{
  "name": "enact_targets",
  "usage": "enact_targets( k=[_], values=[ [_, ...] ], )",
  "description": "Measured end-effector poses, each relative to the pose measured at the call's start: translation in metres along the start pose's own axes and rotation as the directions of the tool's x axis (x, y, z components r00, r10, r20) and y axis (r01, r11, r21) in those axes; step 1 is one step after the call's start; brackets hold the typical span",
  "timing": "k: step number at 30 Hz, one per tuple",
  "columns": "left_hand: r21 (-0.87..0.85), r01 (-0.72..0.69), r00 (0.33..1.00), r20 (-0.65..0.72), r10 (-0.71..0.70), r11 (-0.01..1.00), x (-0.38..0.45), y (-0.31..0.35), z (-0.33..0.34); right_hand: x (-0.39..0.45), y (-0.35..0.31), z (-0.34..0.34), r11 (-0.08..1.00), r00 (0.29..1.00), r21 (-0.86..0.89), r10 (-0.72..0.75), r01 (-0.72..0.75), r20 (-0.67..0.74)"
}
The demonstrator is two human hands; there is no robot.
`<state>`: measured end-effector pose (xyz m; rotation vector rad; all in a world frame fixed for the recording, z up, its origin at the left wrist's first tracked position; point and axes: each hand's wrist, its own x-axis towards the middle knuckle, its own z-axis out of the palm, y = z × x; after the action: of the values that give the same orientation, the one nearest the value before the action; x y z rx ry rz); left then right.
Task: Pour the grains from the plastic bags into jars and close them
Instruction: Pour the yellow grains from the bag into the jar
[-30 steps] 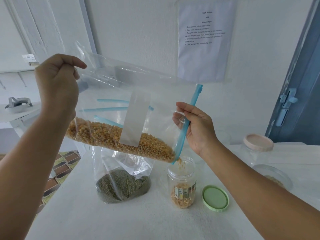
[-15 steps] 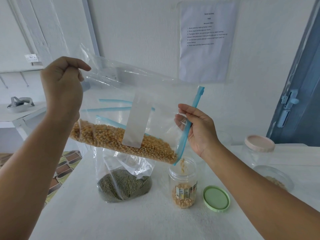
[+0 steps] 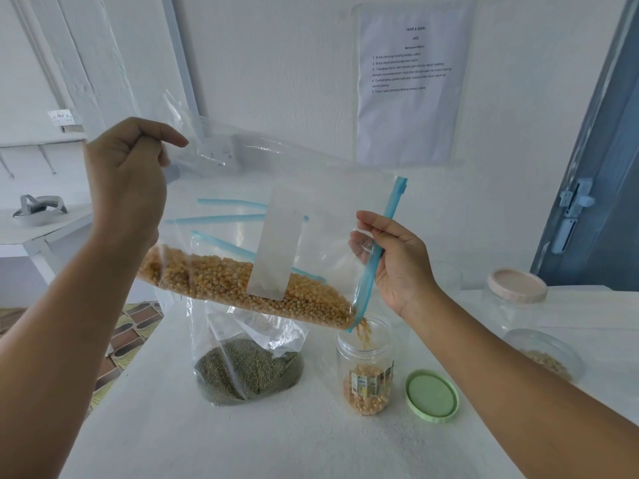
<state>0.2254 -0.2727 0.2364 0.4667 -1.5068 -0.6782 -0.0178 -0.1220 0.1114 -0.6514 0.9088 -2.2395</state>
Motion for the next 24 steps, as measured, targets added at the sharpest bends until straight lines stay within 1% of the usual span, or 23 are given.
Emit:
enact_targets(
  k=[10, 19, 24],
  values=[
    [0.007, -0.006, 1.0, -0.005, 0.006, 1.0, 0.0009, -0.001, 0.0012, -0.0034, -0.0014, 0.0009, 1.0, 1.0, -0.002, 0.009, -0.009, -0.004],
    [-0.029, 0.041, 0.999, -0.034, -0.042, 0.999, 0.0027, -0.0082, -0.0016, -0.0025, -0.0009, 0.0032, 1.0, 1.0, -0.006, 0.008, -0.008, 0.008],
    [-0.01, 0.022, 0.999, -0.027, -0.022, 1.0, 0.0066, -0.001, 0.0022, -0.0007, -0.0022, 0.0038, 1.0, 1.0, 0.005, 0.002, -0.002, 0.004]
  ],
)
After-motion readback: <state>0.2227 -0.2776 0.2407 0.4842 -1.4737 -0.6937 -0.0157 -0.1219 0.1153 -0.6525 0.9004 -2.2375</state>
